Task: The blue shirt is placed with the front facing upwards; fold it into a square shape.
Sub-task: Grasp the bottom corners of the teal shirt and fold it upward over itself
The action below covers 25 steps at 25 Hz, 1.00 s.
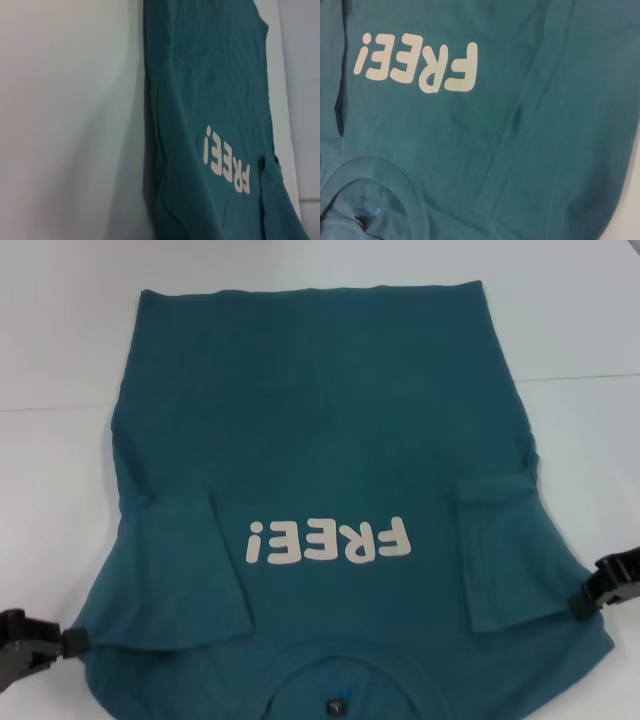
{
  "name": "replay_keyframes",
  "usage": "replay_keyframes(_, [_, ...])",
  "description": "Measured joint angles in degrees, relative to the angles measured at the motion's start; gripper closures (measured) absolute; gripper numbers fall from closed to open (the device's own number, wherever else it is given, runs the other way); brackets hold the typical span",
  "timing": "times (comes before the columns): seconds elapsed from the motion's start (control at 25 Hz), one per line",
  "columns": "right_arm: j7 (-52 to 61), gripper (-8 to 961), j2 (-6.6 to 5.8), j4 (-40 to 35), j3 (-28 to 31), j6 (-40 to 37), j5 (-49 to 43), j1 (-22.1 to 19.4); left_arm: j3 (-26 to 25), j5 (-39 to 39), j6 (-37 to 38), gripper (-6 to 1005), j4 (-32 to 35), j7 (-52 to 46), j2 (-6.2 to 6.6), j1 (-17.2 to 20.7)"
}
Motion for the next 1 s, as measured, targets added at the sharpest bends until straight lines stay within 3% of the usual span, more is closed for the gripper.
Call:
replay_keyframes(0.72, [-3.28,899,0.32,-1.98,0.25,-8.14,-1.29,-3.73,-0.14,3.27,12.04,998,5.22,1.41,-1.00,4.19])
replay_keyframes(1.0, [-7.40,897,0.21,-1.12,2.18,-8.93,4.67,-3.04,-0.61,1.59,13.99,997,3.47,3.29,-0.02,1.17])
